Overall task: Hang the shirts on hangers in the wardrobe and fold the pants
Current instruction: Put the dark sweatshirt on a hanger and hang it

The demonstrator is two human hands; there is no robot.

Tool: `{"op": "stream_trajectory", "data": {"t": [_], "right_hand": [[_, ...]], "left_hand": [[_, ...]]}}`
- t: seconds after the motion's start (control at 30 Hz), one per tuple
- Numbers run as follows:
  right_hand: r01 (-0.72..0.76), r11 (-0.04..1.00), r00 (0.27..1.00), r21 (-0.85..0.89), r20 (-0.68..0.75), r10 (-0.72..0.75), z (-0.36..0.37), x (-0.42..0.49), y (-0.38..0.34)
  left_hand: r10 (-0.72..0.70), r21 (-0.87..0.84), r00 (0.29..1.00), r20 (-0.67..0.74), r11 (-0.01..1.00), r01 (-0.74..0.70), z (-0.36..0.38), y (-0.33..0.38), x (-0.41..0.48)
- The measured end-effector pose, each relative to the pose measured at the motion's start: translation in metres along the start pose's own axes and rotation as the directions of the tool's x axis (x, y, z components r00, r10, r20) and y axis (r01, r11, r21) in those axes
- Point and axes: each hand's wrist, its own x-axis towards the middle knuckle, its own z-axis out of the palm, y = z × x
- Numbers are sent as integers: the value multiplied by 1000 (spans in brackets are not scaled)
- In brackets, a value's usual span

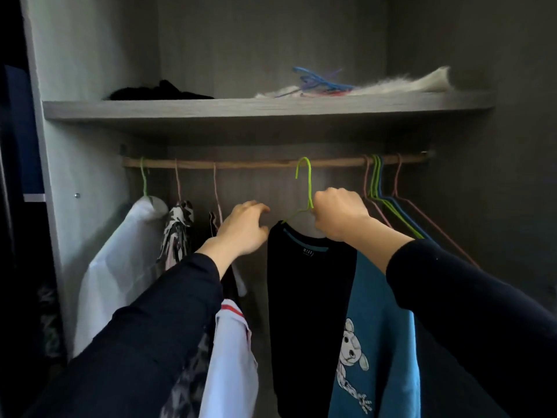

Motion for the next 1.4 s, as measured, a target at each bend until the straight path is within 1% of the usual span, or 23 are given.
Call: {"op": "stream_trajectory", "data": {"t": [0.17,0.37,0.43,0.53,0.6,0.73,0.9,1.03,1.1,1.2,1.3,1.4], "right_hand": [[-57,998,996,-30,-77,55,8,50,-9],[-47,998,998,-46,-55,44,23,98,-27],[-30,999,998,-42,-56,27,28,109,-35],[-2,999,999,-37,-48,0,38,120,-45],[8,999,999,-32,-43,-9,44,124,-50],[15,1000,1000,11,-15,-15,60,127,-59],[35,993,999,109,11,-36,77,125,-70],[-26,973,999,230,-27,33,80,125,-78],[-43,962,998,269,-30,52,81,127,-83],[-54,951,997,304,-33,67,83,130,-90],[-66,932,997,355,-6,73,86,136,-96],[-121,882,993,455,63,104,90,140,-93]], "left_hand": [[17,11,999,-34,1000,-17,-6,-28,52],[18,50,983,-181,999,-9,-8,-50,103],[-6,68,981,-194,997,19,-8,-60,116],[-21,152,981,-193,987,51,-9,-75,128],[-6,186,978,-206,982,45,-8,-83,131],[46,186,972,-231,983,-3,-8,-92,131],[67,143,965,-252,989,-31,-9,-97,131],[62,81,966,-252,996,-43,-11,-96,130],[70,51,965,-252,997,-59,-16,-98,130],[55,-41,972,-231,997,-66,-23,-106,131],[50,-120,977,-206,990,-76,-25,-110,135],[45,-135,981,-188,988,-71,-22,-110,134]]}}
